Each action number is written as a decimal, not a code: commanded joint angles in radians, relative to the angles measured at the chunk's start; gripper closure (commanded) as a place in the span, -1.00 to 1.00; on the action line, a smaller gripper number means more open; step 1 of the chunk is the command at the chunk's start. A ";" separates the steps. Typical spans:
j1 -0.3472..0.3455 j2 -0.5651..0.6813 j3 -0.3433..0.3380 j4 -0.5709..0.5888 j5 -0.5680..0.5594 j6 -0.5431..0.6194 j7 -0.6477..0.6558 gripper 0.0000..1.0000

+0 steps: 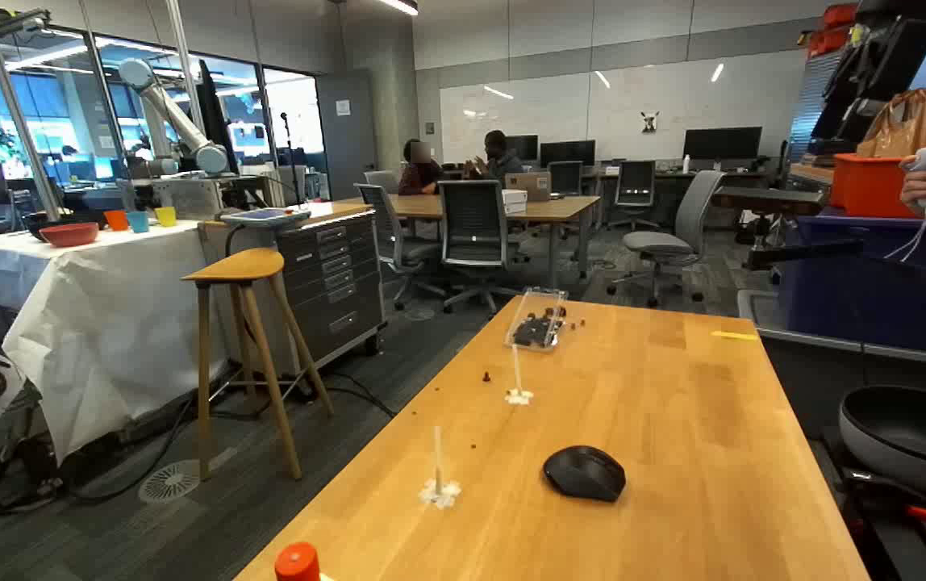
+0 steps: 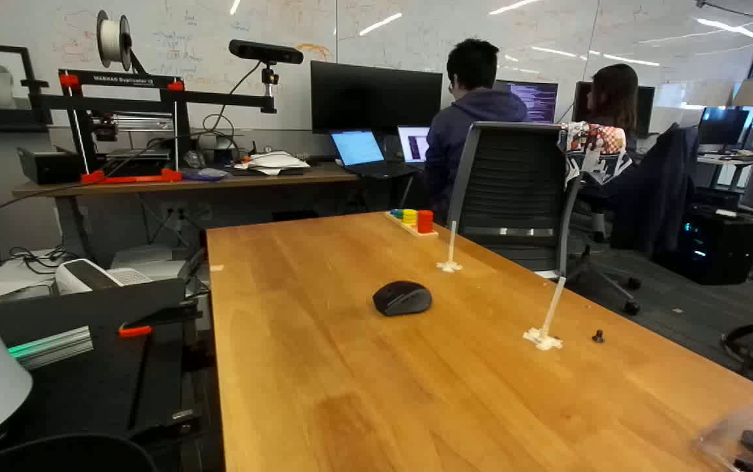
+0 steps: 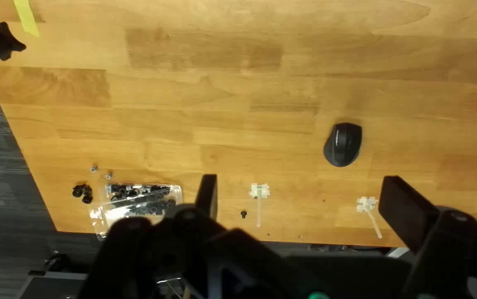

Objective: Press the right mouse button

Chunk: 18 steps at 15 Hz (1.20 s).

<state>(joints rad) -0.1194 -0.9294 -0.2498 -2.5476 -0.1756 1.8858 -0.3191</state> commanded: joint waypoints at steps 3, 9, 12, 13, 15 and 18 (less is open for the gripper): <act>0.005 -0.003 -0.002 0.009 -0.002 -0.003 0.003 -1.00; 0.005 -0.010 -0.006 0.001 -0.004 0.012 -0.001 -1.00; 0.013 -0.015 -0.012 -0.003 0.010 0.007 -0.007 -1.00; 0.018 -0.017 -0.009 -0.012 0.014 0.014 -0.007 -1.00; 0.030 -0.016 -0.004 -0.031 0.026 0.018 -0.004 -1.00; 0.040 -0.025 0.006 -0.108 0.011 0.085 -0.004 -1.00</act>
<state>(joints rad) -0.0946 -0.9331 -0.2493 -2.5883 -0.1675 1.8998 -0.3190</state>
